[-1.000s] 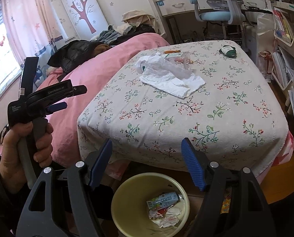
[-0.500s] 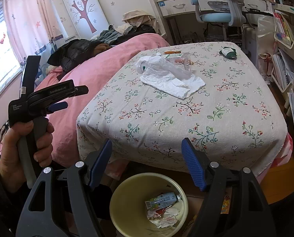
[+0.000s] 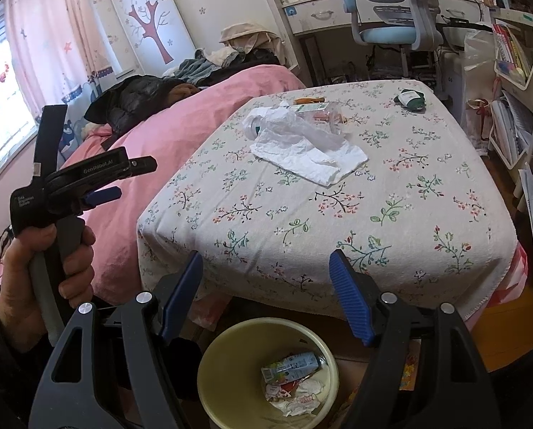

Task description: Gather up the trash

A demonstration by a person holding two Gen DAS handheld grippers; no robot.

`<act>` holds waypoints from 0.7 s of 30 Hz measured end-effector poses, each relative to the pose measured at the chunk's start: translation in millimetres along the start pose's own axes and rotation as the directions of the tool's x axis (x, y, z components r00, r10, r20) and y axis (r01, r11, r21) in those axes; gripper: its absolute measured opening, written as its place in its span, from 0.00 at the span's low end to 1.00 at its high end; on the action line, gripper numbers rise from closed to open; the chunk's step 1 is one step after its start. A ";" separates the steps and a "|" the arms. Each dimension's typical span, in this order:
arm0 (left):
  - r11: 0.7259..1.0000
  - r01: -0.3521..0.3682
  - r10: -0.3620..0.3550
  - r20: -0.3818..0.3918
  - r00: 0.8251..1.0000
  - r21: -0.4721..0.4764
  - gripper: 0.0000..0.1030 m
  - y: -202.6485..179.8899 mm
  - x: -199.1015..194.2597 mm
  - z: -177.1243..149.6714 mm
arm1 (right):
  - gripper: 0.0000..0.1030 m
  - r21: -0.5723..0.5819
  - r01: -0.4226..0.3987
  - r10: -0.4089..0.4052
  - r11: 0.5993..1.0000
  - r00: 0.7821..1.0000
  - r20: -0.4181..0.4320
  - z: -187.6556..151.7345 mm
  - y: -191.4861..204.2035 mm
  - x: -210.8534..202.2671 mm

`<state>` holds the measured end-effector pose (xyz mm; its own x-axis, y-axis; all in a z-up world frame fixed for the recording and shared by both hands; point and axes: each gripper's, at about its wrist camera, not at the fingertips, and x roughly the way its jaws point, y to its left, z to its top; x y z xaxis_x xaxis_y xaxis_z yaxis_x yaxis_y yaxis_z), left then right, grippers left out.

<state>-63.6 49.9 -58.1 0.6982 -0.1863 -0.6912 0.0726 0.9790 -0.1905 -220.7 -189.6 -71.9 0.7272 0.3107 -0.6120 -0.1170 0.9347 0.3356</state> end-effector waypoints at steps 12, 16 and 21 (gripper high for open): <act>0.999 0.027 -0.027 -0.006 1.000 0.016 0.89 -6.9 -1.3 -1.7 | 0.71 -0.077 0.018 -0.019 0.997 1.000 -0.011 51.6 -3.2 38.4; 0.999 0.041 -0.041 -0.004 0.999 0.003 0.89 -6.3 -2.9 -0.4 | 0.71 -0.114 0.053 -0.057 0.992 0.998 -0.039 78.6 -7.3 83.1; 0.998 0.060 -0.060 -0.008 0.998 -0.025 0.89 -2.6 -2.8 3.1 | 0.71 -0.147 0.100 -0.120 0.984 0.984 -0.132 101.5 -17.7 152.5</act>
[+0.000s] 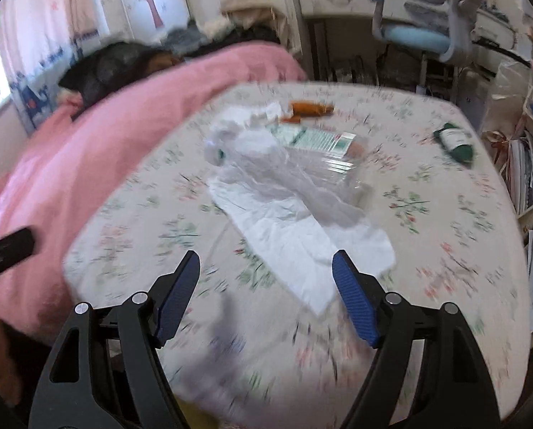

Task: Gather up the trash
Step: 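Grasp the crumpled white tissue with the right gripper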

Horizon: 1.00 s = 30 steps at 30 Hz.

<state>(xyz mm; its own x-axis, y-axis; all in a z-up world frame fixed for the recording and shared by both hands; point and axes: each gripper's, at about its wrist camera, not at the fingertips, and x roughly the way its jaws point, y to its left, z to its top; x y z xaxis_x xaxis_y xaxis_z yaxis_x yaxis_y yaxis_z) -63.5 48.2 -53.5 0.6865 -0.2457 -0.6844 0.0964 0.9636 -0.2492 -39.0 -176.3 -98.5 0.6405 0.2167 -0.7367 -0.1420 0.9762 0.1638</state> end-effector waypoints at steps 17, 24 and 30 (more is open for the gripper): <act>1.000 0.014 -0.014 -0.068 0.998 -0.001 0.90 -2.9 14.8 2.9 | 0.03 -0.173 -0.017 -0.011 0.985 0.988 -0.155 8.6 -8.1 21.1; 0.999 -0.001 0.004 -0.048 0.999 0.050 0.90 -12.0 20.7 18.6 | 0.03 -0.214 0.035 -0.075 0.976 0.980 -0.182 -2.9 -31.4 -23.5; 0.987 0.022 -0.028 0.034 0.999 0.158 0.90 -36.2 44.6 63.8 | 0.12 -0.072 0.020 -0.033 0.997 0.983 -0.181 -4.7 -61.1 -29.5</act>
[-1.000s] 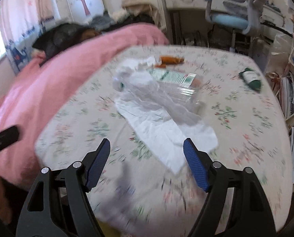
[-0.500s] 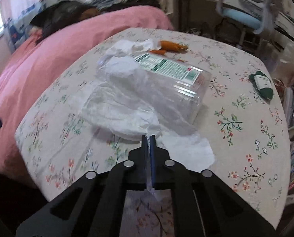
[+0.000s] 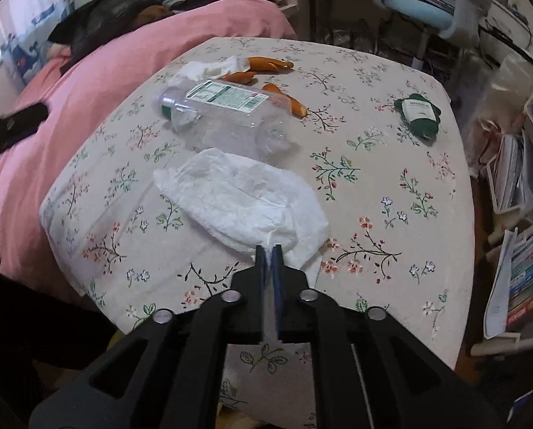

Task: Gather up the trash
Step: 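Grasp the crumpled white tissue with the right gripper, then hold the white tissue in the right gripper while the left gripper approaches an orange peel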

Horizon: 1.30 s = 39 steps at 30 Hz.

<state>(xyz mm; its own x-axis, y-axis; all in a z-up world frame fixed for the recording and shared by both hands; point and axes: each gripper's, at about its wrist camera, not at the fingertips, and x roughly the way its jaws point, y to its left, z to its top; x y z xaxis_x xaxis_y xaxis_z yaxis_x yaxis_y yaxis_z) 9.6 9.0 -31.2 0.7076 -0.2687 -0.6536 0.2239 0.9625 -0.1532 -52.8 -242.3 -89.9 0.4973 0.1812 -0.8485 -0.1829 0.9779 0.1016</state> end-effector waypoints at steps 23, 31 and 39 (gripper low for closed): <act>0.975 0.181 -0.122 -0.361 0.924 0.132 0.74 -58.4 177.6 68.3 | 0.53 -0.010 -0.078 0.078 0.997 0.997 -0.012 28.8 -11.3 31.7; 0.982 0.139 -0.078 -0.389 0.918 0.130 0.72 -53.9 192.7 62.6 | 0.54 -0.063 -0.095 0.092 0.994 0.995 -0.041 22.1 -4.3 35.9; 0.964 0.099 0.002 -0.379 0.925 0.246 0.46 -66.8 191.6 54.4 | 0.56 -0.092 -0.083 0.080 0.992 0.996 -0.043 17.8 3.1 33.6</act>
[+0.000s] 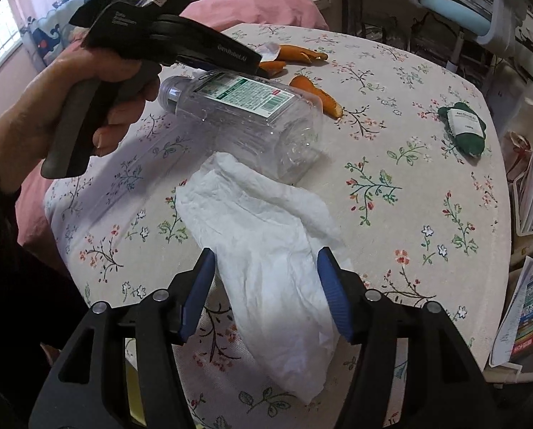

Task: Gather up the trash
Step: 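Hold the white tissue in the right gripper while the left gripper approaches an orange peel, then close the left gripper on the orange peel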

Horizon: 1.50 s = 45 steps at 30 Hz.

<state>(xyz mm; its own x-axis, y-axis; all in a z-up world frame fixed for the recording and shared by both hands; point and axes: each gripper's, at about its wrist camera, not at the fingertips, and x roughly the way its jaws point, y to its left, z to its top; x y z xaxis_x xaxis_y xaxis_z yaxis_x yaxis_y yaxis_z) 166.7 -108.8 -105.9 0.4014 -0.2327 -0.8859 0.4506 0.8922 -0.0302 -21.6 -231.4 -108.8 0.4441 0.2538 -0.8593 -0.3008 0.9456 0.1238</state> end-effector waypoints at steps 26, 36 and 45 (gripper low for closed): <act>0.984 0.148 -0.137 0.101 0.985 -0.101 0.05 61.5 -77.4 -25.9 | 0.08 -0.008 -0.022 0.022 1.000 0.999 0.046 -0.5 8.8 -12.5; 0.994 0.109 -0.109 -0.032 0.994 0.010 0.06 22.3 -21.3 -19.9 | 0.09 -0.022 -0.016 0.017 1.000 1.000 0.016 -4.2 13.6 -4.5; 0.998 0.043 -0.043 -0.017 0.999 0.040 0.53 15.2 -16.0 -11.5 | 0.35 -0.025 -0.012 0.012 1.000 1.000 0.020 2.0 10.0 0.0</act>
<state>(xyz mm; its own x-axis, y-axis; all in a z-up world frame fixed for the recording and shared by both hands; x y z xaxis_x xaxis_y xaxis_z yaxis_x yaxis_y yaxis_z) 158.0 -87.0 -97.5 0.3682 -0.2638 -0.8915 0.4994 0.8650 -0.0497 -22.9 -221.5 -106.5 0.4573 0.2695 -0.8475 -0.3269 0.9372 0.1216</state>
